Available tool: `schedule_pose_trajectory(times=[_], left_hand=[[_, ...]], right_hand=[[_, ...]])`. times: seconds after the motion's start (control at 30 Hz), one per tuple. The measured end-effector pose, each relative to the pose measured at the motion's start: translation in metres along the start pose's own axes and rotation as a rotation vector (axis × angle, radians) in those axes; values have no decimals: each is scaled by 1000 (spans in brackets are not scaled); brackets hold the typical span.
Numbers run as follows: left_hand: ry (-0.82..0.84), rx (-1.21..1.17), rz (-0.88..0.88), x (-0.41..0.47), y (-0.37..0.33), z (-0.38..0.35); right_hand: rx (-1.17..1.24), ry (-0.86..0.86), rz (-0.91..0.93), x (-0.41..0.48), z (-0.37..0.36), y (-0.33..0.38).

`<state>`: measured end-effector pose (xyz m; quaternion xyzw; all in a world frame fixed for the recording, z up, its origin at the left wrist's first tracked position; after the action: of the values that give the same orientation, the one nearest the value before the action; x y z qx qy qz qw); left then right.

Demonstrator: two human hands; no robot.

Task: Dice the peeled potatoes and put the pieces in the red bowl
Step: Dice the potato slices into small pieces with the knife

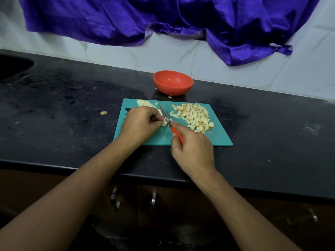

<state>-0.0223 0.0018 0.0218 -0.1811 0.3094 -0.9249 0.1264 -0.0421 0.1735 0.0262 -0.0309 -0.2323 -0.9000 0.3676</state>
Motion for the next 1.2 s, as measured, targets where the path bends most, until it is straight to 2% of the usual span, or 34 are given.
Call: schedule_pose_trajectory(times=[0.37, 0.43, 0.57, 0.73, 0.9, 0.97, 1.2], left_hand=[[4, 7, 26, 0, 0, 2], [5, -2, 21, -1, -1, 2], [17, -27, 23, 0, 0, 0], [16, -88, 41, 2, 5, 2], [-79, -167, 63, -1, 11, 8], [-100, -189, 67, -2, 13, 10], [-96, -198, 81, -1, 13, 10]], right_hand=[[-252, 96, 75, -1, -5, 6], [-203, 98, 61, -4, -2, -1], [78, -5, -36, -8, 10, -28], [98, -61, -40, -9, 19, -34], [-154, 36, 151, -11, 8, -8], [-209, 57, 169, -9, 6, -9], [-146, 12, -72, -1, 24, -45]])
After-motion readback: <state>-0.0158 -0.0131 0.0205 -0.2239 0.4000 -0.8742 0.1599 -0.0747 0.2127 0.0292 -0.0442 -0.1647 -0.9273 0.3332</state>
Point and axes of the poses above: each hand's wrist, its own x-axis towards the middle knuckle, its own z-axis out of the back of the hand, y = z × x, the point moved 8 cm from there along x, towards the middle knuckle, and after that the axes turned 11 degrees about y, right-handed, at the moved point
